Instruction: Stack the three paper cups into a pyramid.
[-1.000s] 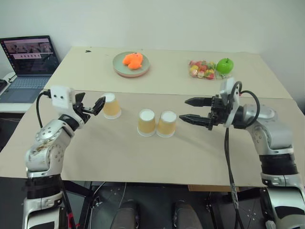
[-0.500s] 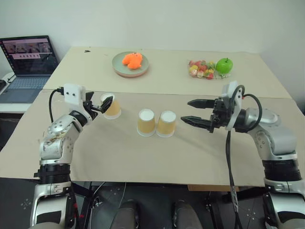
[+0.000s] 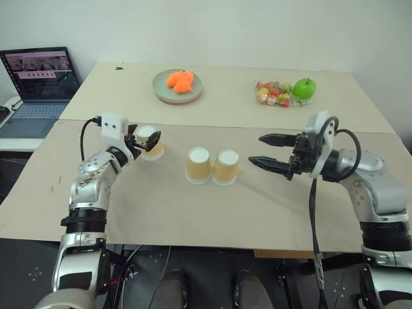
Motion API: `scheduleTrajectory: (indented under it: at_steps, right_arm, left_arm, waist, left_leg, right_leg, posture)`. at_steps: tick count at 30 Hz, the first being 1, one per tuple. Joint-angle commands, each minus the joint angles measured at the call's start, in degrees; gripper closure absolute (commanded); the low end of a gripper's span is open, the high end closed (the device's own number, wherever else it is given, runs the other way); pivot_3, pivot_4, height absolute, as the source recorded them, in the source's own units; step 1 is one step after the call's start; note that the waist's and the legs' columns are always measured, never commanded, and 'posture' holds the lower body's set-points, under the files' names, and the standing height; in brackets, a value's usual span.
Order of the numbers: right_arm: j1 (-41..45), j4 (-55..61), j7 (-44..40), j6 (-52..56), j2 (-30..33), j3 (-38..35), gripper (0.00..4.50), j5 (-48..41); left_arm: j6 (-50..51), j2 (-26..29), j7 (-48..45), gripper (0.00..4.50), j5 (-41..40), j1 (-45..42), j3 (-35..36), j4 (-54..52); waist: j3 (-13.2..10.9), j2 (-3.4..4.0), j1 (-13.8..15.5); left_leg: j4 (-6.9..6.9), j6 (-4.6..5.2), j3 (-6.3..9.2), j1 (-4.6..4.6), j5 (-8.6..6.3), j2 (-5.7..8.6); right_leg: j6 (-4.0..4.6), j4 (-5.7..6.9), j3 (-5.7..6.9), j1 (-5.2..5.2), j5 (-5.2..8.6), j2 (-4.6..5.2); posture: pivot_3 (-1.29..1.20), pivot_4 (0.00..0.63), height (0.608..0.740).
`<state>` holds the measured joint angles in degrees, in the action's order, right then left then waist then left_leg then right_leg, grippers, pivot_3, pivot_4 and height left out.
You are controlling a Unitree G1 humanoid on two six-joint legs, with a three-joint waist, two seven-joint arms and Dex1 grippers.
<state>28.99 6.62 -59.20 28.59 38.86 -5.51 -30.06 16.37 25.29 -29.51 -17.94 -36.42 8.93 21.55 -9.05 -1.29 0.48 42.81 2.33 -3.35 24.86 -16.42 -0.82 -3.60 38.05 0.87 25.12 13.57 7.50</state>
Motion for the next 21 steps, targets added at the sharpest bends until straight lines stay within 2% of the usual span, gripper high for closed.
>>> scheduleTrajectory:
  at_steps: [1,2,4,5,6,8,14,21]
  right_arm:
    - [0.3,2.2,0.8,0.3,1.1,-2.4,0.51,-1.4]
    - [0.3,2.2,0.9,0.3,1.2,-2.5,0.44,-1.5]
    - [0.2,2.1,1.1,0.1,1.3,-2.5,0.44,-1.5]
    - [0.2,2.0,1.2,0.0,1.3,-2.5,0.44,-1.6]
    - [0.2,2.0,1.2,0.0,1.4,-2.5,0.44,-1.6]
    - [0.2,1.8,1.2,-0.2,1.5,-2.4,0.44,-1.4]
    - [1.1,0.9,0.9,-0.8,1.7,-2.0,0.44,-1.0]
    - [1.2,0.8,0.9,-0.7,1.7,-2.0,0.44,-1.1]
  left_arm:
    - [-2.6,-0.1,-0.3,0.00,0.9,-2.0,0.3,1.5]
    - [-2.9,-0.2,-0.1,0.52,1.1,-2.2,0.4,2.1]
    - [-3.4,-0.4,-0.7,0.96,0.9,-2.2,0.6,2.9]
    - [-3.6,-0.4,-0.6,1.59,1.2,-2.3,0.5,3.2]
    - [-3.6,-0.3,-0.4,1.83,1.7,-2.5,0.3,3.8]
    - [-3.2,-0.2,-0.2,1.97,2.1,-2.7,0.1,4.2]
    - [-3.7,0.0,-2.2,1.97,2.5,-5.6,-1.0,1.3]
    - [0.6,-0.3,-11.1,1.97,-1.4,-12.8,-3.6,-4.3]
  waist:
    - [0.0,-0.01,0.0]
    - [0.0,-0.01,0.0]
    - [0.0,-0.01,0.0]
    - [0.0,-0.01,0.0]
    - [0.0,-0.01,0.0]
    - [0.0,-0.01,0.0]
    - [0.0,-0.02,0.0]
    - [-0.1,-0.15,0.2]
  left_leg:
    - [0.00,0.00,0.00,0.00,0.00,0.00]
    - [0.01,0.00,0.00,0.01,0.00,-0.01]
    - [0.00,0.00,0.01,0.02,0.00,-0.01]
    - [0.00,0.00,0.01,0.02,0.00,0.00]
    - [0.01,0.00,0.01,0.02,0.00,0.00]
    - [0.01,0.00,0.01,0.02,0.00,0.00]
    - [0.02,0.00,0.01,0.03,0.00,-0.01]
    - [0.10,0.00,0.06,0.24,0.00,0.01]
  right_leg:
    - [0.00,0.00,0.00,0.00,0.00,0.00]
    - [0.00,0.00,0.00,0.02,0.00,0.00]
    - [0.00,0.01,0.01,0.02,0.00,0.00]
    - [0.00,0.00,0.01,0.02,0.00,0.00]
    - [0.00,0.00,0.00,0.02,0.00,0.00]
    - [0.00,0.00,0.01,0.02,0.00,0.00]
    - [0.00,0.01,0.01,0.03,0.00,0.00]
    - [-0.05,0.00,0.13,0.05,-0.03,0.00]
  posture:
    - [0.00,0.150,0.676]
    - [0.00,0.150,0.676]
    - [0.00,0.150,0.676]
    - [0.00,0.150,0.676]
    - [0.00,0.150,0.676]
    - [0.00,0.150,0.676]
    - [0.00,0.150,0.676]
    - [0.00,0.150,0.676]
